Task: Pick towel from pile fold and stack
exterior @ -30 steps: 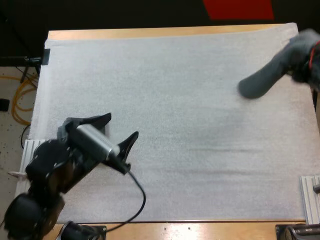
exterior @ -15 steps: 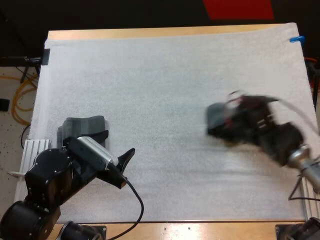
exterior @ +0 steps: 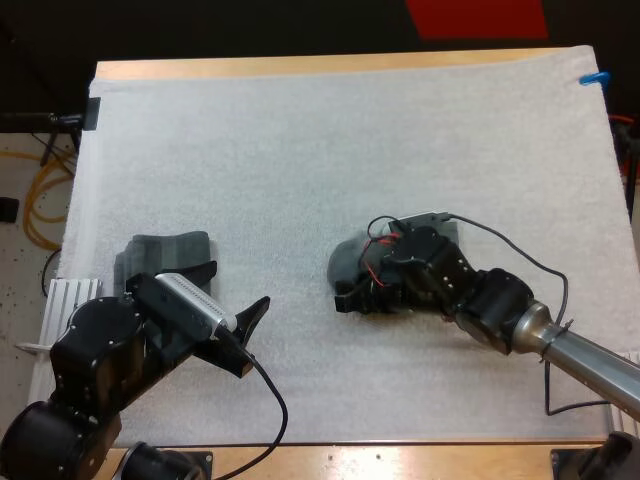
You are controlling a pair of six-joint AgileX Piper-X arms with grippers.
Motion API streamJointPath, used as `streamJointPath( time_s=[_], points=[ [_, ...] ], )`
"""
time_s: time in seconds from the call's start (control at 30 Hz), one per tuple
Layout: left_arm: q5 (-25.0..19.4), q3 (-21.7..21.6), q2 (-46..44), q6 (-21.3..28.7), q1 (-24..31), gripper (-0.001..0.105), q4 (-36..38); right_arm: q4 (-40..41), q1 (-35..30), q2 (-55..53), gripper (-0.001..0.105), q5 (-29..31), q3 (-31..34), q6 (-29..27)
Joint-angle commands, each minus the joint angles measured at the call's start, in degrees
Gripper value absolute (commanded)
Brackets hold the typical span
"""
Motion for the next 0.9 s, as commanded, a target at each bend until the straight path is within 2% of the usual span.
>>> streamJointPath(
  time_s=[0.0, 0.07, 0.13, 0.3, 0.4, 0.57, 0.63, 0.7, 0.8, 0.87],
  points=[
    [-0.38, -0.34, 0.05, -0.28, -0.18, 0.072, -0.25, -1.58, 0.03, -0.35, 0.07, -3.25, -0.87, -0.12],
    [-0.72, -0.34, 0.05, -0.23, -0.18, 0.072, -0.25, -1.65, 0.03, -0.35, 0.078, -6.96, -1.43, -1.29],
    [-1.3, -0.34, 0.05, -0.23, -0.18, 0.072, -0.25, -1.4, 0.03, -0.49, 0.078, -7.85, -1.93, -3.27],
    [-1.72, -0.34, 0.05, -0.23, -0.18, 0.072, -0.25, 1.28, -0.34, -0.48, 0.078, 2.22, -3.11, -10.82],
    [-1.72, -0.34, 0.05, -0.23, -0.18, 0.072, -0.25, 3.14, -1.4, -0.48, 0.078, 7.7, -3.1, -13.5],
    [-1.72, -0.34, 0.05, -0.23, -0.18, 0.072, -0.25, 8.57, -6.52, -0.48, 0.078, 9.97, -3.1, -13.48],
    [-1.72, -0.34, 0.05, -0.23, -0.18, 0.072, -0.25, 10.77, -9.43, -0.48, 0.078, 8.4, -3.1, -12.94],
    [-1.72, -0.34, 0.05, -0.23, -0.18, 0.072, -0.25, 13.52, -13.1, -0.47, 0.078, 2.37, -2.99, -10.92],
    [-1.72, -0.34, 0.05, -0.23, -0.18, 0.072, -0.25, 16.27, -15.91, 0.17, 0.078, -3.97, -2.99, -7.53],
    [-1.72, -0.34, 0.05, -0.23, -0.18, 0.072, -0.25, 17.13, -16.39, 0.86, 0.078, -5.91, -2.97, -6.85]
  ],
)
